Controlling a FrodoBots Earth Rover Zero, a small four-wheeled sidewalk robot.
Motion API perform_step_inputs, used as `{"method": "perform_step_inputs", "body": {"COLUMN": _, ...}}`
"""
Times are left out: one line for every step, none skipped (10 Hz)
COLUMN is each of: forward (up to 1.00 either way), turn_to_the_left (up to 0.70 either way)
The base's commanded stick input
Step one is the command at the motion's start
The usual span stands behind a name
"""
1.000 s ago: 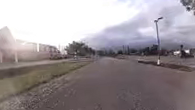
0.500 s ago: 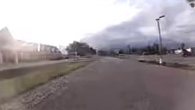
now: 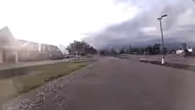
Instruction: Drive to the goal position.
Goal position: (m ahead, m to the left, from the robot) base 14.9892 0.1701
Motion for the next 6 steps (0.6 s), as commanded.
{"method": "perform_step_inputs", "body": {"forward": 0.7, "turn_to_the_left": 0.0}}
{"method": "perform_step_inputs", "body": {"forward": 0.7, "turn_to_the_left": 0.0}}
{"method": "perform_step_inputs", "body": {"forward": 0.7, "turn_to_the_left": 0.0}}
{"method": "perform_step_inputs", "body": {"forward": 0.7, "turn_to_the_left": 0.0}}
{"method": "perform_step_inputs", "body": {"forward": 0.7, "turn_to_the_left": 0.0}}
{"method": "perform_step_inputs", "body": {"forward": 0.7, "turn_to_the_left": 0.0}}
